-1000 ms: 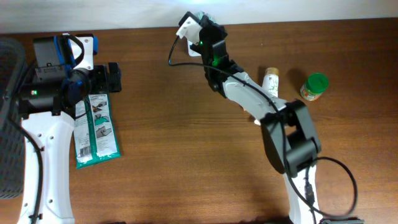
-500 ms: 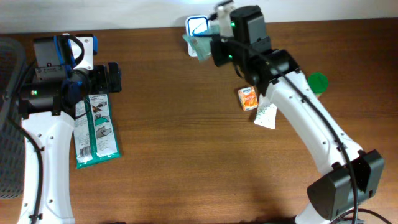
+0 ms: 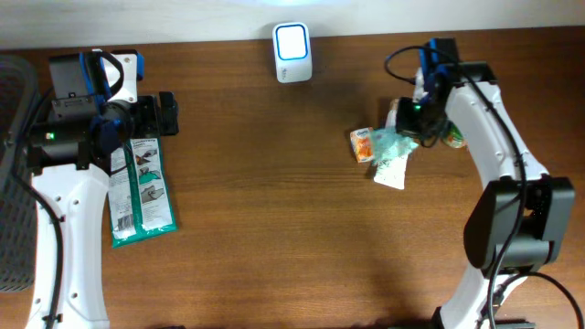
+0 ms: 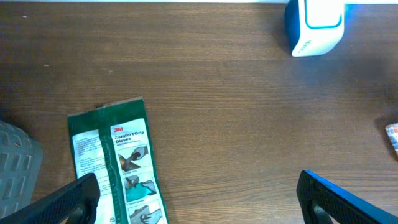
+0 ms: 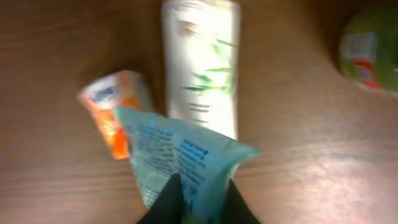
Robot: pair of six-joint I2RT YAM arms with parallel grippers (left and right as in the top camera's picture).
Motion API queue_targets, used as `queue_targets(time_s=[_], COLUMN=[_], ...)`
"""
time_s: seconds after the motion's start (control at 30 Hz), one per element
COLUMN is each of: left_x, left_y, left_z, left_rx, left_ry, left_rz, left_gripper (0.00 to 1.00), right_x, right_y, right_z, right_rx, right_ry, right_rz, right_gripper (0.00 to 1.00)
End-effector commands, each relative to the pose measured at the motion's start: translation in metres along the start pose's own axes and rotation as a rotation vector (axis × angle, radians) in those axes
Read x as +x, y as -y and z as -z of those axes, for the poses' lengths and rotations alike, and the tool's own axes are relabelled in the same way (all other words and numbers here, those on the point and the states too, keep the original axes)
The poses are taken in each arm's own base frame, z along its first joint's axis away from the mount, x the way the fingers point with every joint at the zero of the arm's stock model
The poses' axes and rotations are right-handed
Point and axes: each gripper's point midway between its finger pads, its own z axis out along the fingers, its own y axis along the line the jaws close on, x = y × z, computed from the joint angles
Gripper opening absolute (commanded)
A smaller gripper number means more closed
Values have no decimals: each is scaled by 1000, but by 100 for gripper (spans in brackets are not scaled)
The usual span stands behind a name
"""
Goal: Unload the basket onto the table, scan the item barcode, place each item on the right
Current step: 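Carry the tissue pack right and drop it beside the tube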
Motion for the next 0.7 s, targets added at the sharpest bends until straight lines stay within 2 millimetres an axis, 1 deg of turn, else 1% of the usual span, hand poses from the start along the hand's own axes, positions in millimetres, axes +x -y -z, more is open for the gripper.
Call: queue_targets(time_s=[0.0,0.07,0.13,0.2,0.27,0.33,0.4,0.43,0.5,0.53,0.57,0.63,0.67], left_x=[-5,-5,-5,-5,-5,-5,-5,-5,-5,-3,2,17,29], left_y=[2,2,2,2,2,2,4,6,15,16,15,12,9], left_z=[2,2,2,2,2,2,2,2,3,2,-2,-13,-23], left_rx=[10,10,10,10,10,11,22,36,87,93,90,80,61], left_ry=[13,13,13,13,13,14,14,15,18,9,-13,-74,-119], left_rz=[-10,-10,-10,-10,-10,-10,-10,-10,-11,-11,-14,6,57], left_gripper=[99,99,99,99,99,99,99,99,99,99,96,46,38], right_x=[0,-2,-3,-4,-8,-11,-13,-12,-11,-10,-10,-10,-10], right_y=[18,26,33,29,14,4,-5,-9,-15,-17,-18,-20,-21], right_z=[1,2,7,17,41,62,79,84,88,88,87,87,87], right_rx=[-1,1,-1,-29,-85,-101,-111,-114,-119,-120,-121,-122,-123], right_ry=[-14,-11,-13,-10,25,65,101,115,123,123,122,123,126], right_rz=[-45,-63,-81,-48,40,72,98,108,123,130,133,138,139], right_gripper=[53,61,75,81,83,85,86,86,86,86,86,86,86])
